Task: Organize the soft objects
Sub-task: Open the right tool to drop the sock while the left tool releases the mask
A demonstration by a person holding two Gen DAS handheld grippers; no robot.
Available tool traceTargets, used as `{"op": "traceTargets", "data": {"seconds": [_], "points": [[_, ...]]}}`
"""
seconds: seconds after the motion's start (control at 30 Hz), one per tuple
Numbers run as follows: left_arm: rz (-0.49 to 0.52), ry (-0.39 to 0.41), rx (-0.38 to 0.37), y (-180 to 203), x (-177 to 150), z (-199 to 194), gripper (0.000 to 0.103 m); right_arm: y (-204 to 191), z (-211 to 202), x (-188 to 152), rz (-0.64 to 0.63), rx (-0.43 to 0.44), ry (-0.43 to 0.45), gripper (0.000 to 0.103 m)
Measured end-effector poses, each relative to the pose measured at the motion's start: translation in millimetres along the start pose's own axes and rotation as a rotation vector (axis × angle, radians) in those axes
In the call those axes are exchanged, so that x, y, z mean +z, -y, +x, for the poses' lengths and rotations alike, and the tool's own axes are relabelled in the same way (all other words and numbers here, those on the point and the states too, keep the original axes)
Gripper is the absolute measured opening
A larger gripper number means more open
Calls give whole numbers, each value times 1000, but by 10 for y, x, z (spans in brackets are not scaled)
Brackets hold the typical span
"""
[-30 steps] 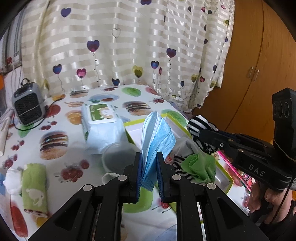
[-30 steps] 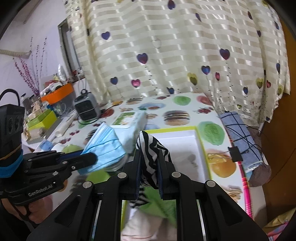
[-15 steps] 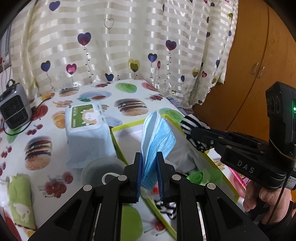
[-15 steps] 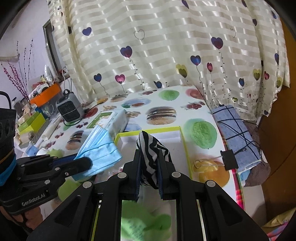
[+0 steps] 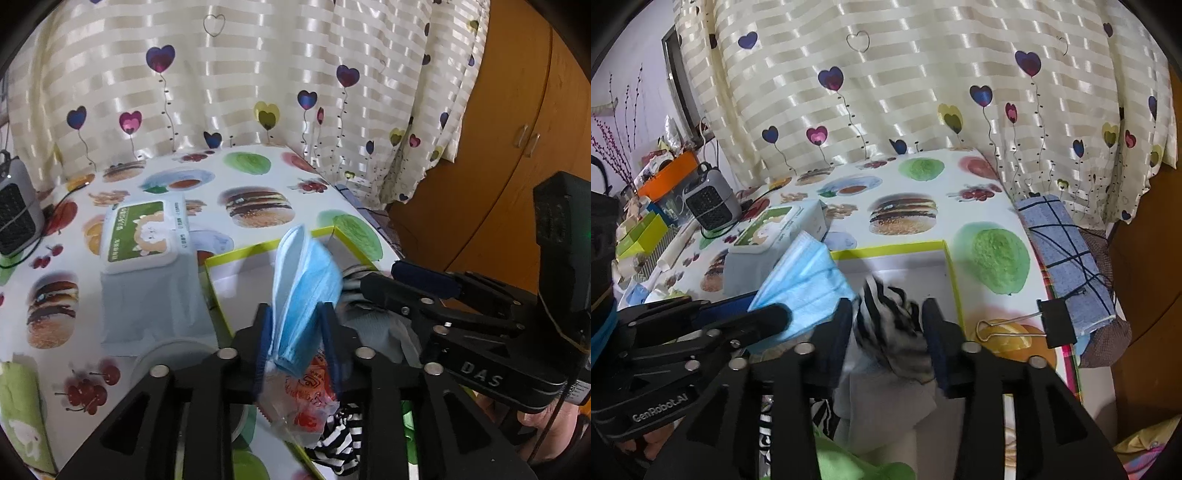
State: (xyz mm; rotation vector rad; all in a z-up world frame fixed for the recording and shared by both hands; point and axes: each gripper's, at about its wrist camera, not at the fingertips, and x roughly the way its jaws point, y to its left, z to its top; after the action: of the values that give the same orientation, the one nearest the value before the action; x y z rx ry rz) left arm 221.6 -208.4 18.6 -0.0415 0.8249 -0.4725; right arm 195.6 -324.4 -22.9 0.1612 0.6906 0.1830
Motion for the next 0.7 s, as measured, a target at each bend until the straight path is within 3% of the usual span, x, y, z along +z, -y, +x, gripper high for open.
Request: {"op": "traceTargets", "data": {"seconds": [0.4, 0.7], "points": [[11, 23, -33, 46, -38, -204, 33, -39, -309, -89, 28, -15, 53, 42], [24, 62, -15, 63, -173, -574, 33, -342, -611, -188, -17, -21, 82, 42]]}}
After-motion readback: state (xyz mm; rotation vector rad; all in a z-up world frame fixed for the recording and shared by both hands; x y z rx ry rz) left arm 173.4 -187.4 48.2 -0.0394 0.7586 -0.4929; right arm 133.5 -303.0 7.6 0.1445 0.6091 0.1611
